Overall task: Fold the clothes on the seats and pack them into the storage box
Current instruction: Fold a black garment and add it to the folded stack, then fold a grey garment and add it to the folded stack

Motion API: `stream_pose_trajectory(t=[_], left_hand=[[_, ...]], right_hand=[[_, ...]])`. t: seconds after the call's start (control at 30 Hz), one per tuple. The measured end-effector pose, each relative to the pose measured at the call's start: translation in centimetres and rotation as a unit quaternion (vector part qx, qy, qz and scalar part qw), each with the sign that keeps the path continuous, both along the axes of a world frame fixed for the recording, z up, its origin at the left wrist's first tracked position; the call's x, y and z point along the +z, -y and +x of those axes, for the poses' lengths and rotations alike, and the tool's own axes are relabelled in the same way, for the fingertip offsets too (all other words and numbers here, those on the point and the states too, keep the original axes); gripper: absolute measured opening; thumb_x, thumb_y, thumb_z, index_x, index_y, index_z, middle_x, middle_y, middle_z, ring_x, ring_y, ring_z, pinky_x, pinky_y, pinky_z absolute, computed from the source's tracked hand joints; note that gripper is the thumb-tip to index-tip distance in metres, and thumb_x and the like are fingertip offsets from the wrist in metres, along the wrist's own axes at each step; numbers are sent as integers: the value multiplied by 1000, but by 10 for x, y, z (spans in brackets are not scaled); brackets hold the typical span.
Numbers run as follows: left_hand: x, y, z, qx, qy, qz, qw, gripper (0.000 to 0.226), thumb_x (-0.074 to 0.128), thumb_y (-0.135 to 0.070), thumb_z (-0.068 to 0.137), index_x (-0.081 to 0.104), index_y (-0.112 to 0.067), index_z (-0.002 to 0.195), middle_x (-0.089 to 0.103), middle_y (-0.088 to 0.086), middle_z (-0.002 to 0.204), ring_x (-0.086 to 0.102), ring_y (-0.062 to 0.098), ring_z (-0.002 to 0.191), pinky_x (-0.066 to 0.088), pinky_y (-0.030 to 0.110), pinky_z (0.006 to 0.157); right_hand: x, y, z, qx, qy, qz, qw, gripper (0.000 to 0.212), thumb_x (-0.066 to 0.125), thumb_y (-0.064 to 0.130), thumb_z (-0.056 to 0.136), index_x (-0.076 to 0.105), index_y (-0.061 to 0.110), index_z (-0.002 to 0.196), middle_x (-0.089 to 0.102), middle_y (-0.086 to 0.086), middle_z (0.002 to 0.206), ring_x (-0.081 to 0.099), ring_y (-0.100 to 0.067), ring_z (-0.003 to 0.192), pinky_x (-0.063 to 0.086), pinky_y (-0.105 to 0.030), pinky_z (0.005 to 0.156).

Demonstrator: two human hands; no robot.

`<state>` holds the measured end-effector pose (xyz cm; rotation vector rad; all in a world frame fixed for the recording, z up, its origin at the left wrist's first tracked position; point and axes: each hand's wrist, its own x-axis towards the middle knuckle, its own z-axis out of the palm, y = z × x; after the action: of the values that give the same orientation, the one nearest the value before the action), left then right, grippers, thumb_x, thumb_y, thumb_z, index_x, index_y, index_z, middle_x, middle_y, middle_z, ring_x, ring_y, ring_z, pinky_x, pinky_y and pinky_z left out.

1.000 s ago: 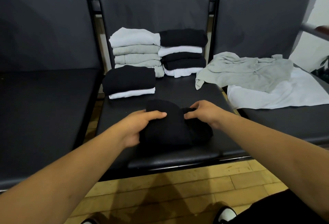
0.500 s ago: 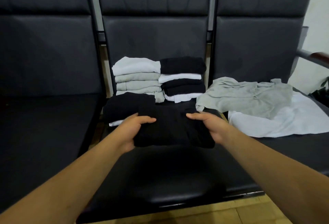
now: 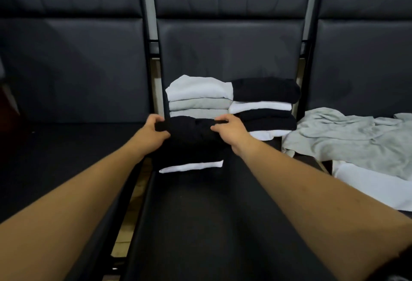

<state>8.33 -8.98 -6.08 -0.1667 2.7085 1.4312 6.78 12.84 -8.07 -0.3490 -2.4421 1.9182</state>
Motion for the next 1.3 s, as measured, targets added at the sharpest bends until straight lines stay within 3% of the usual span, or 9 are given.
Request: stream_pose_trajectory(t=[0.17,0.27,0.4,0.6,0.73,0.87,1.0,1.1,1.3], left_hand=[[-15,7,-2,-11,0,-97,995,31,53,-31,100,49,-28,131,56,3,106,59,17,81,44,25,62],[-13,7,6,24,-95,-188,977,30,55,-27,97,53,-19,127,42,12,129,48,29,114,38,27,84],[9,-14,25,-23,-234,-143,961,7,56,-12,91,59,-13,97,53,4,104,54,22,95,48,32,79],[24,-98,51,-195,-164,-110,961,5,57,-16,91,62,-17,89,63,-3,77,60,14,73,47,24,66],[19,-178,55,-285,-115,-115,945,8,56,-18,90,63,-17,87,69,1,79,67,19,78,54,32,72],[8,-254,51,-331,-132,-120,927,11,57,-19,90,67,-16,90,70,0,88,63,14,81,48,26,67],[-26,-311,31,-358,-157,-163,906,25,62,-20,90,64,-15,115,54,0,115,57,19,104,43,26,83],[-57,-334,9,-321,-165,-228,904,42,57,-20,94,51,-9,133,45,13,130,47,31,121,43,40,101],[-102,-338,-12,-273,-207,-260,903,19,48,-5,96,51,-7,115,45,15,114,50,31,101,49,42,82]], right_hand=[[-25,0,-7,-23,-32,100,994,23,62,19,94,65,13,116,63,-3,118,60,-20,109,49,-33,96],[-25,-15,5,-37,-37,145,988,24,58,21,97,64,11,118,64,-3,111,59,-19,101,48,-32,91],[-27,-52,39,-34,-20,177,983,12,57,22,94,65,12,95,66,-8,82,61,-23,76,54,-42,74],[-17,-154,105,-44,18,288,956,11,59,19,94,63,15,84,68,-5,83,64,-25,78,56,-40,80],[-4,-242,137,-114,34,377,918,10,58,12,93,65,9,99,67,-9,101,59,-24,92,42,-29,77],[-6,-303,143,-148,57,429,889,28,63,19,91,63,6,116,61,-15,120,57,-25,98,43,-30,82],[-13,-318,124,-115,55,449,884,44,65,24,93,56,14,134,50,-11,137,56,-28,117,42,-32,95],[-28,-320,103,-57,67,466,881,52,66,29,93,50,21,142,48,-9,141,51,-28,126,41,-34,102],[-61,-331,81,-69,73,496,863,28,54,35,101,66,16,117,49,-6,123,60,-27,99,50,-35,88]])
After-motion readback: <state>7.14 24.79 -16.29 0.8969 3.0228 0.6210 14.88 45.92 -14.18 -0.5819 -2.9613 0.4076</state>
